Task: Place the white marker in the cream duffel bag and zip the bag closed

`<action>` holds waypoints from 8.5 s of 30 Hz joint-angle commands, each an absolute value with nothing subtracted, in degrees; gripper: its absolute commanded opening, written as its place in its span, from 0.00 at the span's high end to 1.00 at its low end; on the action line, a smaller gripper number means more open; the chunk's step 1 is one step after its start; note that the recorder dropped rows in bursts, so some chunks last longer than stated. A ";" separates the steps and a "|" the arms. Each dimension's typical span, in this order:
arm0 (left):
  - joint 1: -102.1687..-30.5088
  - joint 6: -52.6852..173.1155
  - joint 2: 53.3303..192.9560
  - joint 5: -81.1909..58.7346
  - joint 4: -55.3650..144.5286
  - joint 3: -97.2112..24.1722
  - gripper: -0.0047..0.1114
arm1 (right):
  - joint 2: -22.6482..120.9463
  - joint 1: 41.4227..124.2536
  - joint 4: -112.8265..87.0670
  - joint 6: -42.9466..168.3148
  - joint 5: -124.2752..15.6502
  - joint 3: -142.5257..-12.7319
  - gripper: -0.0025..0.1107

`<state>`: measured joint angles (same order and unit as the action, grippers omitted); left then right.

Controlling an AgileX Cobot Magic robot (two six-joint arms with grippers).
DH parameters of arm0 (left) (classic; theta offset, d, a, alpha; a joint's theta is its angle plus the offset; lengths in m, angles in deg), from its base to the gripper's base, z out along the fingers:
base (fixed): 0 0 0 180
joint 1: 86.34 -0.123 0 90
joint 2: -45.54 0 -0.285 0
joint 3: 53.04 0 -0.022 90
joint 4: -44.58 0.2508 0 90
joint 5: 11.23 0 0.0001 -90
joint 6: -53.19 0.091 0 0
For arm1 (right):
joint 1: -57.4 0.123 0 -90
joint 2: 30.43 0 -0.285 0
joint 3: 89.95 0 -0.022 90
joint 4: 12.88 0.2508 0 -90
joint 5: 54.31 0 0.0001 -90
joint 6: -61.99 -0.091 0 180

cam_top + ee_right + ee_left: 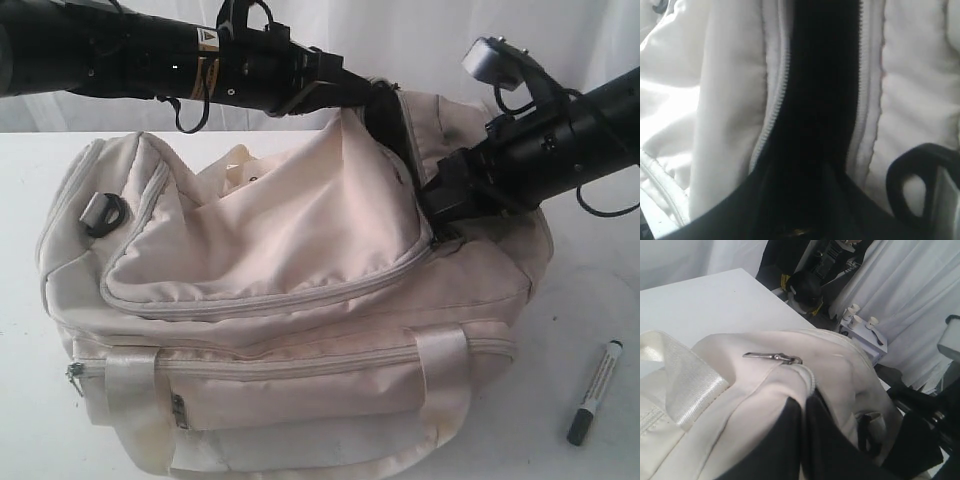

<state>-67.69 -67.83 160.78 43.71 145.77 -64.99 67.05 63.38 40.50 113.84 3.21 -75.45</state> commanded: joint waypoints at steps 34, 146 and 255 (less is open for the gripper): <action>-67.72 -67.85 159.39 41.82 144.53 -65.54 0.96 | 73.14 67.81 35.02 102.57 9.03 -75.35 0.95; -67.72 -66.40 159.39 39.71 144.53 -65.54 0.96 | 59.72 77.62 10.57 138.05 -4.29 -75.35 0.98; -67.75 -65.24 160.04 46.01 144.53 -65.54 0.50 | 49.84 77.62 38.18 118.13 -3.50 -63.96 0.58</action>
